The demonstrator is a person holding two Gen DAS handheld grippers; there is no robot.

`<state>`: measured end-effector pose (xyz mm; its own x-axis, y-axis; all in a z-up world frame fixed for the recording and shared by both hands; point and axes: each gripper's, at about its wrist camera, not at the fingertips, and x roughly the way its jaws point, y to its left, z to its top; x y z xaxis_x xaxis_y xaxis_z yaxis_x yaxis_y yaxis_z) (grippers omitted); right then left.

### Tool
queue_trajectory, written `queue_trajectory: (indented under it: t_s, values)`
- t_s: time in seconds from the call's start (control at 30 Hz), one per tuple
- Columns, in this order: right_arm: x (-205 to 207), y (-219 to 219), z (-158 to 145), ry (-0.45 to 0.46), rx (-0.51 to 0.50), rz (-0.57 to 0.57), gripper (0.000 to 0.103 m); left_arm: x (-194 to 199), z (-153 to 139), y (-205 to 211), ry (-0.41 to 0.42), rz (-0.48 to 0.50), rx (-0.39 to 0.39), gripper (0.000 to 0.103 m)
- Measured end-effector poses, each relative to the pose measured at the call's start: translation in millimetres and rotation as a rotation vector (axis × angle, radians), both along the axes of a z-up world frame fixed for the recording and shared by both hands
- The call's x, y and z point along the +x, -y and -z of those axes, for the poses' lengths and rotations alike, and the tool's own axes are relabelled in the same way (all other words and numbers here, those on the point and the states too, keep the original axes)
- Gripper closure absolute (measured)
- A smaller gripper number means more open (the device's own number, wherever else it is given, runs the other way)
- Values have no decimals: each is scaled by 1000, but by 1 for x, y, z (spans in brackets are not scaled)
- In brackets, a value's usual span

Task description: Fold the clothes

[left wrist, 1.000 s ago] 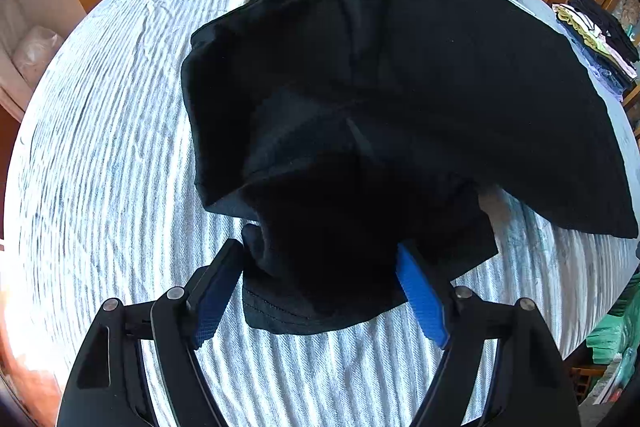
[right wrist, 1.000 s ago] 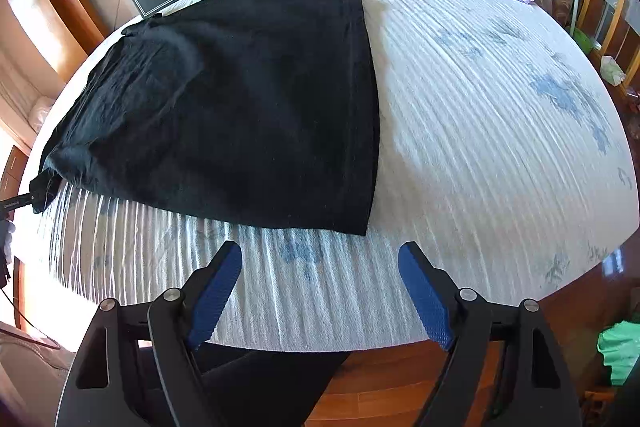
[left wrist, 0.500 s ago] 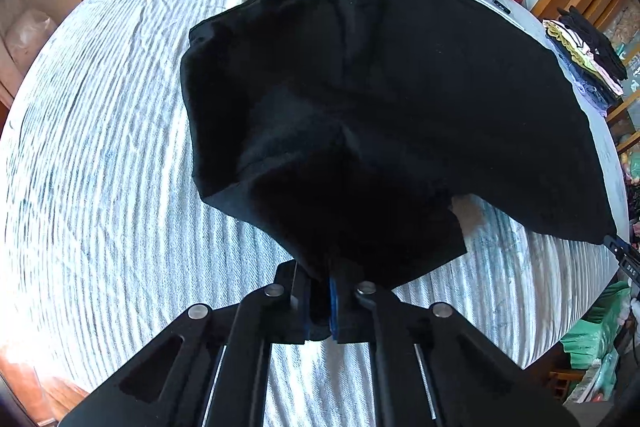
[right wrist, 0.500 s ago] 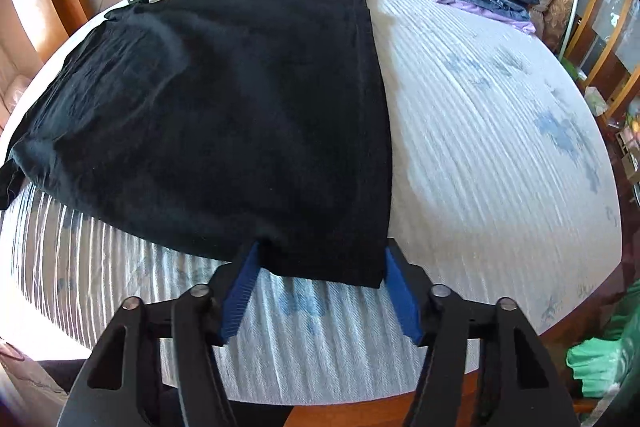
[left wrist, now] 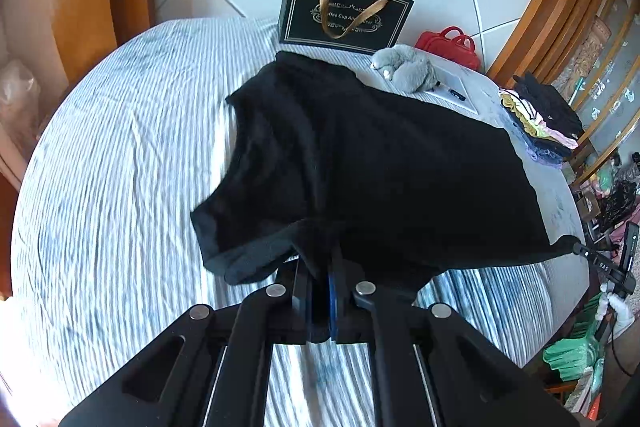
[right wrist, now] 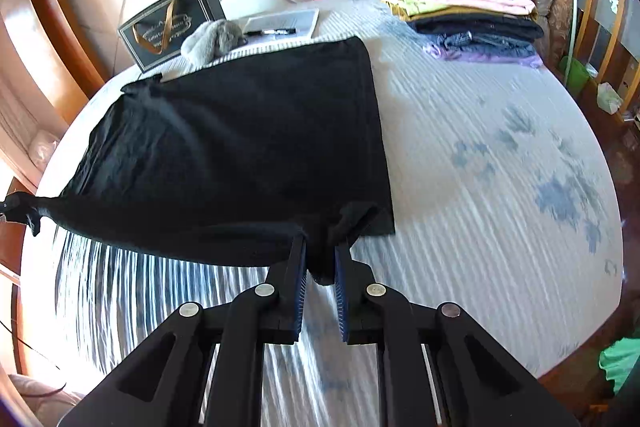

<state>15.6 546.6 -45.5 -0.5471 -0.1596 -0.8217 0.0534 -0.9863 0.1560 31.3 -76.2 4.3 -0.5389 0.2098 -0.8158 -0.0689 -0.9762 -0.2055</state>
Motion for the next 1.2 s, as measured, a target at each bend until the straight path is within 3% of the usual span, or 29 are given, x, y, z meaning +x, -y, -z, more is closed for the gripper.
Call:
queue_trajectory:
  t_s: [0.23,0.3,0.47,0.53,0.6,0.63,0.67,0.7,0.73,0.77,0.97,1.13,1.2]
  values:
    - [-141,0,-14,8,48,-47,91,-164,10,-14,48,22,-68,99]
    - [-187,3,-12,19,82,-68,91,-191,11,-26,63,24,-90,99]
    - [-293,12,3,56,154,-115,91,-297,43,-38,121,24,-144,99]
    - [-327,16,16,79,172,-120,90,-334,63,-40,147,11,-130,98]
    - [-355,17,29,84,192,-93,84,-362,81,-36,185,-13,-107,93]
    - [-365,16,34,86,203,-69,71,-374,88,-33,197,-27,-101,90]
    - [-373,16,37,88,220,-45,55,-377,88,-28,193,-47,-112,78]
    - [-378,16,38,85,230,-25,48,-378,86,-23,184,-65,-121,57]
    - [-377,15,36,74,225,-12,41,-373,80,-16,164,-73,-122,49]
    - [-372,13,32,59,215,-5,41,-366,73,-10,146,-74,-118,42]
    - [-289,1,20,26,213,23,34,-289,53,30,125,-116,-189,30]
    - [-203,-23,42,111,177,95,32,-224,85,41,175,-119,-223,27]
    - [-178,-28,53,136,162,108,29,-206,101,41,208,-126,-197,27]
